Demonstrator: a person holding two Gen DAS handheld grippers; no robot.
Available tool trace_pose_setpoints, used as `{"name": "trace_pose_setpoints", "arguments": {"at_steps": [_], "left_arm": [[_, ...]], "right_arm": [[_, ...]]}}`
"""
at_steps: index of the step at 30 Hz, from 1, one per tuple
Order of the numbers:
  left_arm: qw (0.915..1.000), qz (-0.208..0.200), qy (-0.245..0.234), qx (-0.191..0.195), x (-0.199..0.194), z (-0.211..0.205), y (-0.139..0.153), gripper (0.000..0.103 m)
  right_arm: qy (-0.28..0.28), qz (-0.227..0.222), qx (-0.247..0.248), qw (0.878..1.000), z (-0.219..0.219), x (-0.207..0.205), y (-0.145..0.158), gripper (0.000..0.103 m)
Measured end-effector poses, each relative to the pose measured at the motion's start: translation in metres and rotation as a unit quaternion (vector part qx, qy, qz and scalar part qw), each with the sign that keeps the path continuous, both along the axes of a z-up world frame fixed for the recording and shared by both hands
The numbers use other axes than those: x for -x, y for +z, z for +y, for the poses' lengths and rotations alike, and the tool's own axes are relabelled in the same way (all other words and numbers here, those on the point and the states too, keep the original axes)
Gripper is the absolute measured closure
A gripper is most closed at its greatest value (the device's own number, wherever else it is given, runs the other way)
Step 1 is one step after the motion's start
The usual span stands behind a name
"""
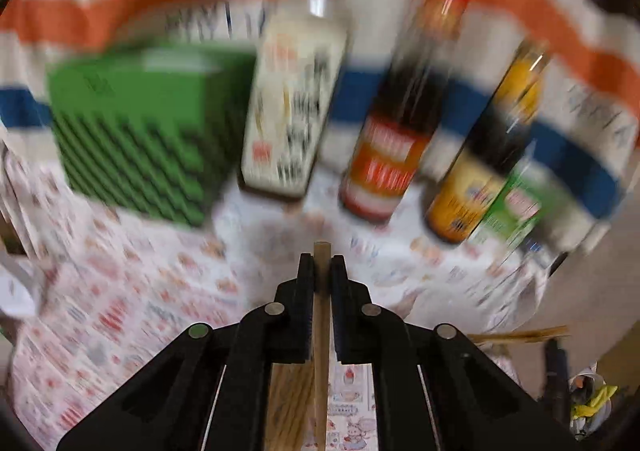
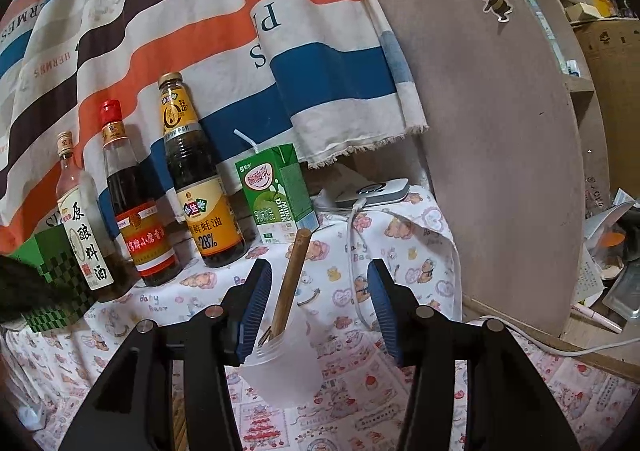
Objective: Organize utensils
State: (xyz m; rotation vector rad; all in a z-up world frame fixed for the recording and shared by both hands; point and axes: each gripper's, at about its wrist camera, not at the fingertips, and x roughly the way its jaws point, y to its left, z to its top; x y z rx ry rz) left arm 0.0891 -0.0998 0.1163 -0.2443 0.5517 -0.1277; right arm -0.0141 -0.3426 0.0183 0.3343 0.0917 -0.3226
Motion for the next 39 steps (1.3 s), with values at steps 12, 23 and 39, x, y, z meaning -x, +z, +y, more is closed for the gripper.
{"name": "trace_pose_setpoints", "arguments": {"at_steps": [12, 23, 39], "left_arm": [[0.9562, -0.268, 0.051, -0.107, 0.117, 0.057, 0.030, 0.096], [0.9398, -0.333, 0.060, -0.049, 0.119, 0.104, -0.018, 0.096], [0.9465, -0.315, 0.069, -0.005, 0.105, 0.133, -0.038, 0.096]], "right_arm": [[0.004, -0.008, 0.022, 1.000, 0.010, 0.005, 0.002, 0.051], [0.079, -0.045, 0.091, 0.992, 0.061, 0.035, 0.017, 0.051], [0.318, 0.279, -0.024, 0.906, 0.153, -0.106, -0.008, 0.080]]}}
